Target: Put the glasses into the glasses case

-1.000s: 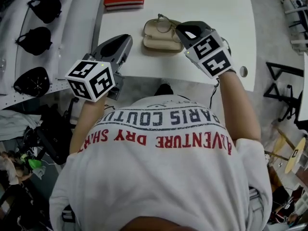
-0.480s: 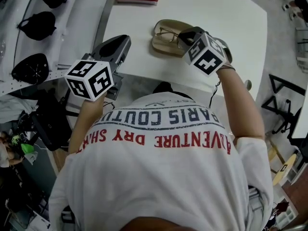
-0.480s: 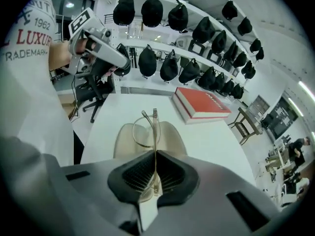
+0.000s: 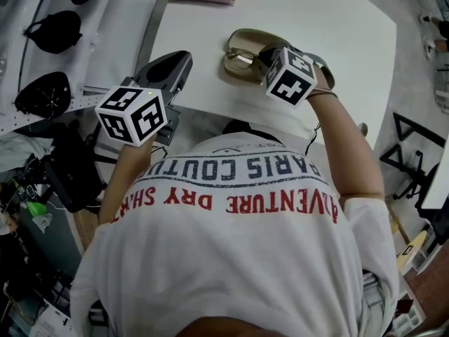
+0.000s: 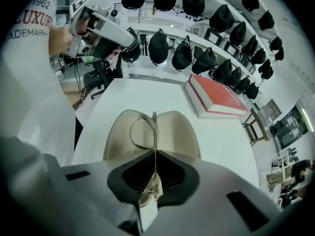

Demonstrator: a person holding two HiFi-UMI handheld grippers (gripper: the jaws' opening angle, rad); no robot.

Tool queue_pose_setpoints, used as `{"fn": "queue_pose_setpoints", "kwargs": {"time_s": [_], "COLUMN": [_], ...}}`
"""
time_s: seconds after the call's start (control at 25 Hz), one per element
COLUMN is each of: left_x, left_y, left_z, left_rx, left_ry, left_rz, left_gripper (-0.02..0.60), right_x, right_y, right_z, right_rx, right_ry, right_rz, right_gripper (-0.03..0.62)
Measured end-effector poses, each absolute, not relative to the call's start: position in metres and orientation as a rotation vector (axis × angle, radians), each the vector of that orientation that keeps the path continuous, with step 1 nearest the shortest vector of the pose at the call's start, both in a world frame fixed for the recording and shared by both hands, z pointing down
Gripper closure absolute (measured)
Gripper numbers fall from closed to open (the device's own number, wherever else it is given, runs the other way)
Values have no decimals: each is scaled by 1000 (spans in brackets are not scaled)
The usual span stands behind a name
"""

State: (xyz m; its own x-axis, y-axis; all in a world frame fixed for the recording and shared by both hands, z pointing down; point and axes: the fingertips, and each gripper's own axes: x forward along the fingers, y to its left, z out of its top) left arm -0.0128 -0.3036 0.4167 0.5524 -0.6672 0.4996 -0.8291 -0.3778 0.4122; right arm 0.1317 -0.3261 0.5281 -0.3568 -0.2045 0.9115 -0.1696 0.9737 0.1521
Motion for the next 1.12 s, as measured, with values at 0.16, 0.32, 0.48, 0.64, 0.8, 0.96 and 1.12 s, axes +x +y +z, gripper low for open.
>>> {"fn": "queue_pose_setpoints", "kwargs": {"time_s": [0.16,0.32,0.48,0.64,0.8,0.96,1.12], "left_x": [-13,-14,-16,-13,-10,-1,18], "left_y": [-303,-304,-304,-302,-300,-296,-291], "left_z": [418,419,420,420,418,411,393], "left_rx": [2150,2144,2149,2163,2184,2230,2306], "left_ry": [-1197,-1196,-1184,-1165,-1135,-1085,-1037], "left_rz": [334,338,339,335,326,314,285], "left_gripper": [534,534,534,534,534,534,534], "right_x": [129,129,129,132,139,151,165], "right_y": [-324,-324,-321,-320,-325,-324,-315], "right_z": [532,532,533,527,504,459,398], "right_rx": [241,226,216,257,384,587,887], "right_ry": [-1950,-1948,-1944,-1963,-2026,-2143,-2404], "right_rz": [-32,-34,-19,7,19,79,214], "right_gripper": [565,563,557,431,395,396,498]}}
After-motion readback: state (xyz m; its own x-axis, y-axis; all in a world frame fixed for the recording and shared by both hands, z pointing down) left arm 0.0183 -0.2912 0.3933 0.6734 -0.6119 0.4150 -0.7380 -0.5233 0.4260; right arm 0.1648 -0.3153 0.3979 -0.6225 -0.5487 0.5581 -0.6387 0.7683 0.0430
